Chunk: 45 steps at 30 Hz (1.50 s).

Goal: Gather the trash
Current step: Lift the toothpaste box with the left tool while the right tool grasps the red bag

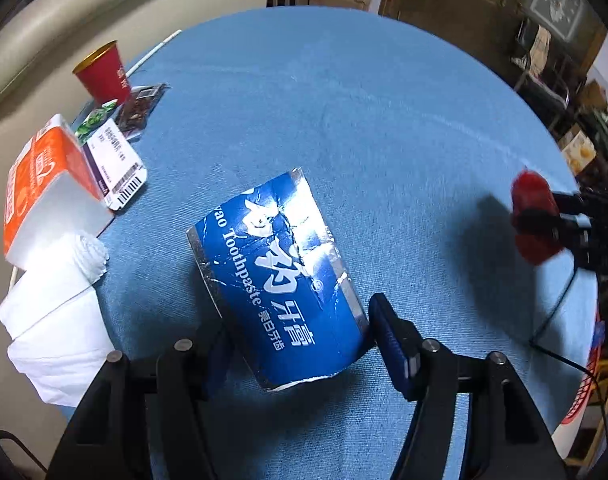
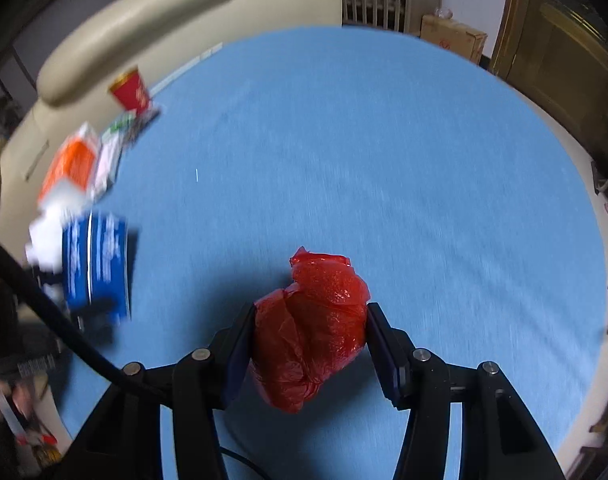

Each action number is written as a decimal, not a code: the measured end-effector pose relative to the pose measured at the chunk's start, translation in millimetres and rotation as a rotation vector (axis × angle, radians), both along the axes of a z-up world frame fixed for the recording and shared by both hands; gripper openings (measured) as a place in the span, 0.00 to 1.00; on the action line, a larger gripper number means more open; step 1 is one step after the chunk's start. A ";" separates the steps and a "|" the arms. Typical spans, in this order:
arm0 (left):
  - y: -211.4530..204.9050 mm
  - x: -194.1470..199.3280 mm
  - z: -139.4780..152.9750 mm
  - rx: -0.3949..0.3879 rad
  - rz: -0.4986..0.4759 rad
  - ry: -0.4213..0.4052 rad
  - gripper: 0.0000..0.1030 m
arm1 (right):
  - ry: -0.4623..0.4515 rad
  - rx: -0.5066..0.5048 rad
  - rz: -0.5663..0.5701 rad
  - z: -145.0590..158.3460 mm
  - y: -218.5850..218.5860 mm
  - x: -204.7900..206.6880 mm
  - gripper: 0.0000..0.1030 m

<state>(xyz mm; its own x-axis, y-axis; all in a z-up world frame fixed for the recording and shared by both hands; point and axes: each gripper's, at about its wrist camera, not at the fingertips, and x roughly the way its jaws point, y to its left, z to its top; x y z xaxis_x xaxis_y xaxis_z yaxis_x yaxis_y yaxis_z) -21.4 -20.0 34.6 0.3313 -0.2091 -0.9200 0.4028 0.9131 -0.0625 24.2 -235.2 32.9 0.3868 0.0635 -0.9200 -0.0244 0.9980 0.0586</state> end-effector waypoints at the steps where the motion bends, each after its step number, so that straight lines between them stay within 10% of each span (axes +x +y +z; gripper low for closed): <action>1: -2.4 1.9 -2.0 0.020 0.003 0.005 0.67 | 0.012 -0.017 0.006 -4.8 3.0 -7.5 0.56; 17: 25.8 -28.4 19.3 -0.119 0.259 -0.102 0.75 | -0.115 0.218 -0.233 -12.9 -25.2 -76.2 0.69; 31: 11.0 -19.6 -1.8 -0.062 0.281 -0.152 0.75 | -0.151 0.179 -0.333 -17.7 -21.4 -86.1 0.71; 35: 13.0 -14.6 -6.0 -0.080 0.274 -0.144 0.62 | -0.165 0.127 -0.311 -17.7 -10.1 -90.0 0.49; 45: -6.0 -33.8 8.7 -0.016 0.154 -0.221 0.59 | -0.214 0.091 -0.261 -7.2 6.0 -102.9 0.46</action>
<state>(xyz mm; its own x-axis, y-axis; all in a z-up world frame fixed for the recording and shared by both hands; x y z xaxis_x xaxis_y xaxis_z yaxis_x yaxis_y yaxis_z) -55.2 -26.0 43.3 0.5526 -0.1547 -0.8190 0.2643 0.9644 -0.0038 -78.6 -229.2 25.7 0.5846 0.0150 -0.8112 0.2092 0.9632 0.1685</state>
